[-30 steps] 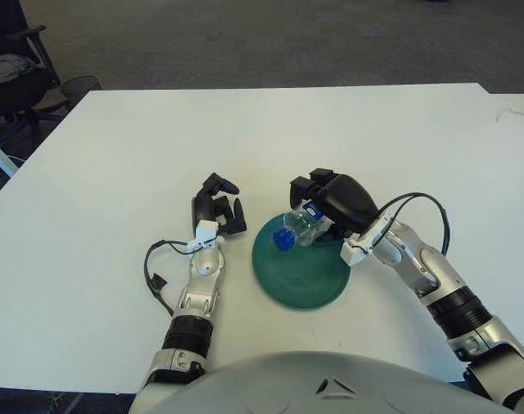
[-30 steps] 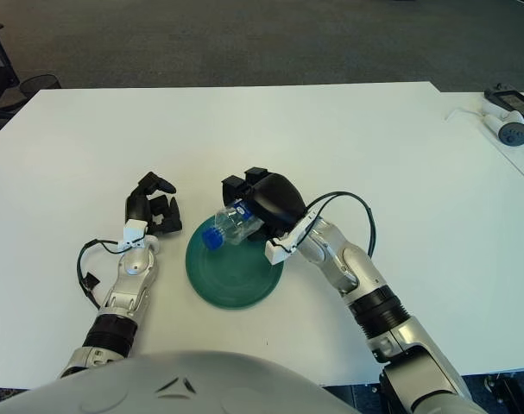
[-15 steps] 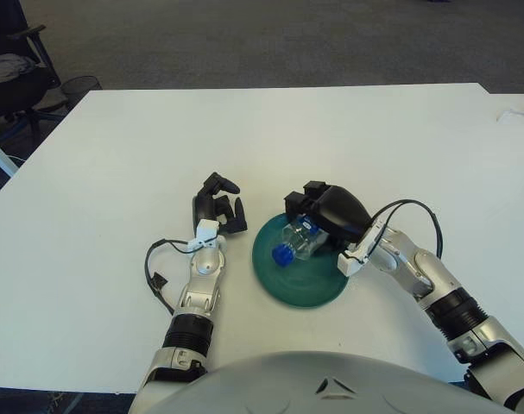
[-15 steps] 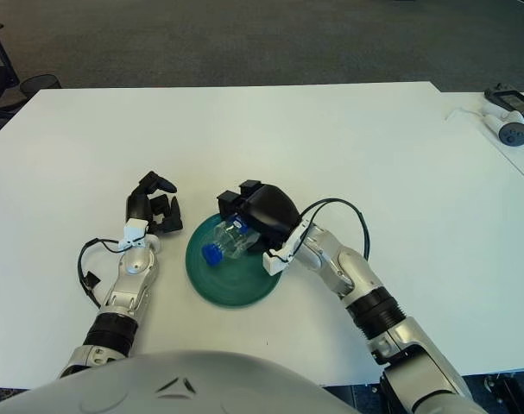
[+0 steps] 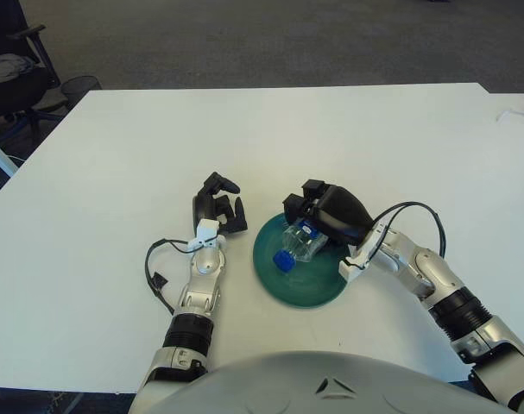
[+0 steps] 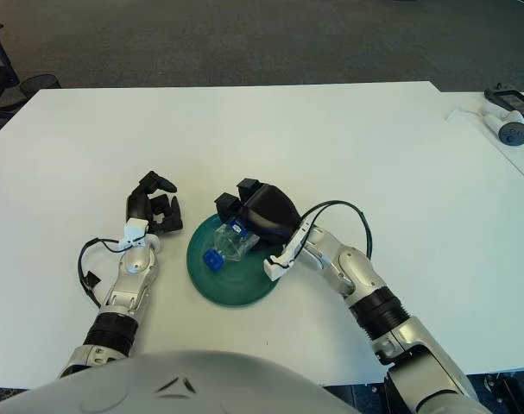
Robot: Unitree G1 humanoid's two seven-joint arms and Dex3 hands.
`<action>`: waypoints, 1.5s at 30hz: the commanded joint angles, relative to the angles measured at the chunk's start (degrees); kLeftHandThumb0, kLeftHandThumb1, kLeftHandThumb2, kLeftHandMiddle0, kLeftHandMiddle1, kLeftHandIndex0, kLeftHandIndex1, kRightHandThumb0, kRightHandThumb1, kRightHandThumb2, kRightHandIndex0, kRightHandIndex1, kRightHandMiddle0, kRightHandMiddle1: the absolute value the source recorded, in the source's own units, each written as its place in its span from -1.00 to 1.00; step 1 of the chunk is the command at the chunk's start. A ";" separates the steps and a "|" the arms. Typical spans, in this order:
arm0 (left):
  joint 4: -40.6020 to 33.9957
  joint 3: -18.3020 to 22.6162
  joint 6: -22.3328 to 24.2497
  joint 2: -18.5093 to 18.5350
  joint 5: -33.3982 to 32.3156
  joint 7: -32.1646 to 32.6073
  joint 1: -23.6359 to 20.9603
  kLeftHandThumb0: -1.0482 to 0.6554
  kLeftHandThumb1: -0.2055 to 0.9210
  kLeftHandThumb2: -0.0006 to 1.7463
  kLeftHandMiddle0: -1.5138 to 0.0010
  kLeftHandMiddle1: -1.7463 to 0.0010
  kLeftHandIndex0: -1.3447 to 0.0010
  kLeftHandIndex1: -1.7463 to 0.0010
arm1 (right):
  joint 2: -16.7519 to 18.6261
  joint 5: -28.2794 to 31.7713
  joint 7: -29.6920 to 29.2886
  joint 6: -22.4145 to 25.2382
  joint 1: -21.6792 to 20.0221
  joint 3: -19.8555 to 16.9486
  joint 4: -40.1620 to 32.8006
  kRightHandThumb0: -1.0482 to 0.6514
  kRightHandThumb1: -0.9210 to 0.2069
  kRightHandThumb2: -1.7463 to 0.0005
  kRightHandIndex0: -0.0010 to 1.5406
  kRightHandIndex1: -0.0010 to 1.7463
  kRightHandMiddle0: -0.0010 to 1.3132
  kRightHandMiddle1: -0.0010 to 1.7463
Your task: Put the bottle into the plate.
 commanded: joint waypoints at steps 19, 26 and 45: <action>3.91 -0.32 0.78 0.62 1.40 0.62 0.45 -0.42 -0.42 0.78 -0.71 -1.00 -0.15 -1.00 | -2.98 -0.48 0.09 -2.28 2.45 -1.04 -5.25 0.23 -0.57 -0.01 -0.67 1.00 -0.64 0.99; 4.23 -0.34 0.73 1.01 1.50 0.15 0.39 -0.43 -0.43 0.79 -0.71 -1.00 -0.16 -1.00 | -3.30 0.01 0.96 -2.59 2.36 -1.37 -6.15 -0.22 -0.94 0.39 -0.67 0.76 -0.75 0.90; 5.36 -0.02 -1.41 1.07 0.36 -0.26 0.16 -0.42 -0.40 0.77 -0.68 -1.00 -0.13 -1.00 | -7.00 -4.29 6.78 -2.14 2.26 -2.30 -10.97 -0.74 -1.00 0.13 -1.00 -0.95 -1.00 -0.92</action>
